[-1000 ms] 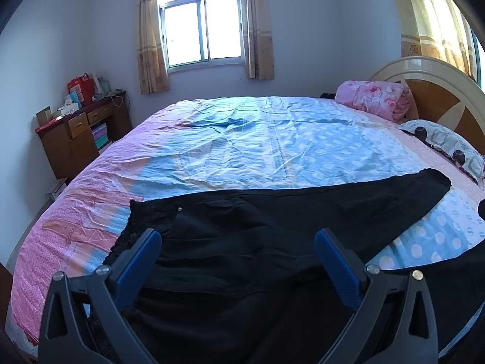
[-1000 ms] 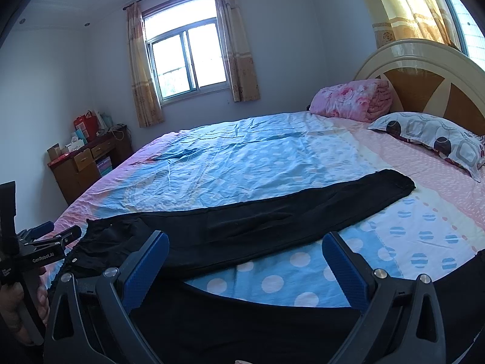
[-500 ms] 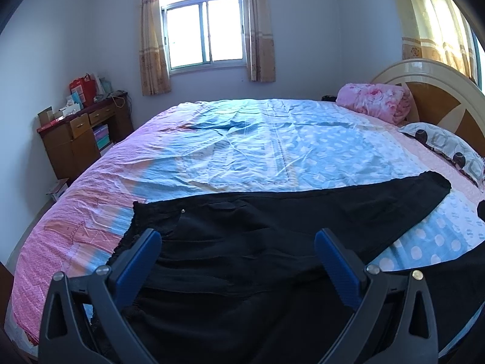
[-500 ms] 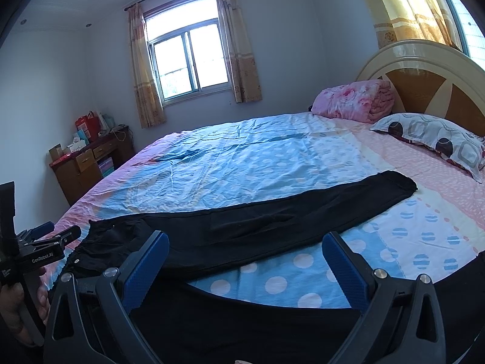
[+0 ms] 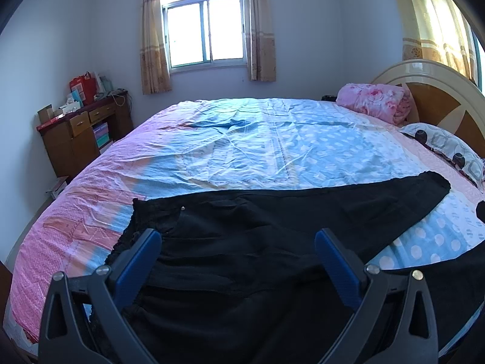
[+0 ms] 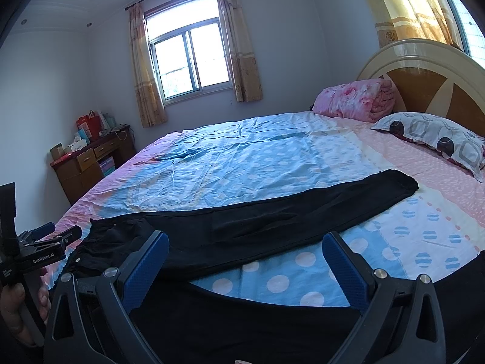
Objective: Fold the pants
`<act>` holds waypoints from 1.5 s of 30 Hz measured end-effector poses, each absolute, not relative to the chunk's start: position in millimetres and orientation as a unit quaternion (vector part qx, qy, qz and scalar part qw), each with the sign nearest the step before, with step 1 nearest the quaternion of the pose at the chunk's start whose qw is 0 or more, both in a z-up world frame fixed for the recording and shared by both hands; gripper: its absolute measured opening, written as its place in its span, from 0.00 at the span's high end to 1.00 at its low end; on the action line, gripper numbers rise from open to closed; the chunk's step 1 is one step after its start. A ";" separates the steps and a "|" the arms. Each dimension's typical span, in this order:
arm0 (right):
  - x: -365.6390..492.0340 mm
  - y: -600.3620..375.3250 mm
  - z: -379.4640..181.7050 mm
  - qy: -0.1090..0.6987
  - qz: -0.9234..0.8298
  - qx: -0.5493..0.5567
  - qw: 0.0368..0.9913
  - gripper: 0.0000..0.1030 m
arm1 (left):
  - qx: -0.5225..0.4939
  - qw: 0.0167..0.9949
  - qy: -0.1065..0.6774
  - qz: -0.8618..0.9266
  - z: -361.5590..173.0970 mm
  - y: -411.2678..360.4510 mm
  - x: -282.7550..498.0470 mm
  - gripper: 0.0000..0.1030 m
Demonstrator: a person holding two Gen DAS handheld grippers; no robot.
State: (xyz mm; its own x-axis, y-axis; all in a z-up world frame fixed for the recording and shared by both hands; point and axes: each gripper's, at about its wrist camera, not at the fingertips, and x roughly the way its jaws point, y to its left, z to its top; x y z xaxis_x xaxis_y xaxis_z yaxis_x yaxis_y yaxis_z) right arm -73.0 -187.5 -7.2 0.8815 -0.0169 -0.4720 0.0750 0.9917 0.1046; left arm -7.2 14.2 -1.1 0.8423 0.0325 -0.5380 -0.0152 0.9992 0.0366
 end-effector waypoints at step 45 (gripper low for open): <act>-43.5 -259.5 -19.2 0.297 -0.031 0.067 0.952 0.01 | 0.038 0.931 0.352 0.088 -39.8 132.6 60.3 0.02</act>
State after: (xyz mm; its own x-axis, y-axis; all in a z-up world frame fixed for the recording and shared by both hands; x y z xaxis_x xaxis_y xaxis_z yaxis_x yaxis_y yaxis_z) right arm -43.5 -259.5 -19.2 0.8219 -0.0188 -0.5694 0.0982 0.9892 0.1091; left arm 60.3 132.6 -39.8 0.7365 0.1902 -0.6491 -0.1372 0.9817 0.1320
